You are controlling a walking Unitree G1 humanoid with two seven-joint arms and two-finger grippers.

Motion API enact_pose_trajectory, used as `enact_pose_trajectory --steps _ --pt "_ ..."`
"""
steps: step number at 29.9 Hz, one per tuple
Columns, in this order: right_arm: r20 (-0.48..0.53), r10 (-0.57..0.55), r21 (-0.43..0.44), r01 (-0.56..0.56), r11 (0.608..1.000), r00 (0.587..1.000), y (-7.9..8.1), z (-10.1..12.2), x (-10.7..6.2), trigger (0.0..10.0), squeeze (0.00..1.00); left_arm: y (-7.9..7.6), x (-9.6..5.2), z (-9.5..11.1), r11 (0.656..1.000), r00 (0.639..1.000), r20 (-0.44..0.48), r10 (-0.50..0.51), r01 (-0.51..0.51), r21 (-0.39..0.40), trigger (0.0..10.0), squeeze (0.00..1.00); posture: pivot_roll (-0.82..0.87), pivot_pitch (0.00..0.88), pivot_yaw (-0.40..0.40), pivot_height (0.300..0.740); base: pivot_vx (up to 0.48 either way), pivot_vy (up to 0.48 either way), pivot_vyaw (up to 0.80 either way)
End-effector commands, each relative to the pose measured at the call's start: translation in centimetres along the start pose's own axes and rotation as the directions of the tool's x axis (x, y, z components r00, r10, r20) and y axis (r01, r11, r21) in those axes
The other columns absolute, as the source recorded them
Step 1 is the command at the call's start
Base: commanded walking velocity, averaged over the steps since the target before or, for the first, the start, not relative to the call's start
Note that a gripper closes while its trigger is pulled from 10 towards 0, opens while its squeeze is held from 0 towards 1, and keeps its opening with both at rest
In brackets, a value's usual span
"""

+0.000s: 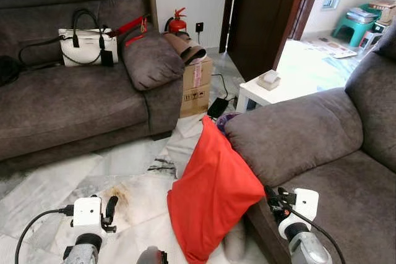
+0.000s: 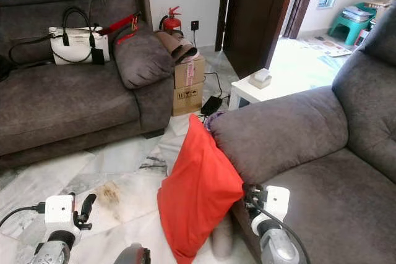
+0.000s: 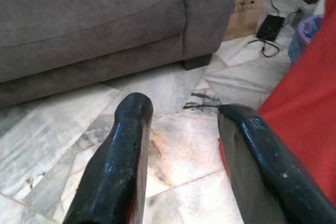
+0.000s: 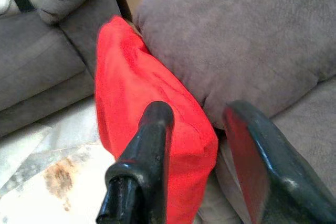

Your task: Move the pillow to the sofa from floor

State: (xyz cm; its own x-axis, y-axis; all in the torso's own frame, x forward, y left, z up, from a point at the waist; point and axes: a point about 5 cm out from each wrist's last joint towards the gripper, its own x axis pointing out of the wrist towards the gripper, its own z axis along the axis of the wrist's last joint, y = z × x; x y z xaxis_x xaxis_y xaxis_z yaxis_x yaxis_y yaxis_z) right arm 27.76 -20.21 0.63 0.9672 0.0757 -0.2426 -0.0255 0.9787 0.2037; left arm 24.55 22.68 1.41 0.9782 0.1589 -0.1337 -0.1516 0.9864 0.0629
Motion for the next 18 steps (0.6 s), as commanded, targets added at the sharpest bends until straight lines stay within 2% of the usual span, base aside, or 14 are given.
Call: enact_pose_trajectory --steps 1,4,6,11,18 --pt "0.001 0.008 0.001 -0.008 1.0 1.0 0.33 -0.16 -0.02 10.0 0.0 0.53 -0.35 -0.38 1.0 1.0 -0.017 0.017 -0.017 -0.006 10.0 0.0 0.11 0.053 0.007 0.628 0.0 0.0 0.8" --pt "-0.01 -0.003 0.007 0.003 1.0 1.0 0.23 -0.47 -0.18 10.0 0.0 0.54 -0.12 -0.19 1.0 1.0 -0.014 0.016 -0.016 -0.004 10.0 0.0 0.11 0.053 0.01 0.628 0.0 0.0 0.74" --pt "-0.016 -0.02 0.039 0.02 0.999 1.0 0.07 -0.62 -0.23 10.0 0.0 0.56 -0.04 -0.08 1.0 1.0 -0.01 0.013 -0.013 -0.002 10.0 0.0 0.12 0.051 0.012 0.628 0.0 0.0 0.0" --pt "-0.017 -0.021 0.027 0.021 0.999 1.0 0.05 -0.44 -0.07 10.0 0.0 0.65 -0.05 -0.14 1.0 1.0 -0.015 0.012 -0.012 -0.001 10.0 0.0 0.12 0.05 0.014 0.628 0.0 0.0 0.0" --pt "-0.012 -0.03 0.031 0.031 0.999 0.999 0.15 -0.32 0.08 10.0 0.0 0.71 -0.08 -0.14 1.0 1.0 -0.013 0.014 -0.014 -0.004 10.0 0.0 0.12 0.048 0.014 0.628 0.254 0.0 0.0"
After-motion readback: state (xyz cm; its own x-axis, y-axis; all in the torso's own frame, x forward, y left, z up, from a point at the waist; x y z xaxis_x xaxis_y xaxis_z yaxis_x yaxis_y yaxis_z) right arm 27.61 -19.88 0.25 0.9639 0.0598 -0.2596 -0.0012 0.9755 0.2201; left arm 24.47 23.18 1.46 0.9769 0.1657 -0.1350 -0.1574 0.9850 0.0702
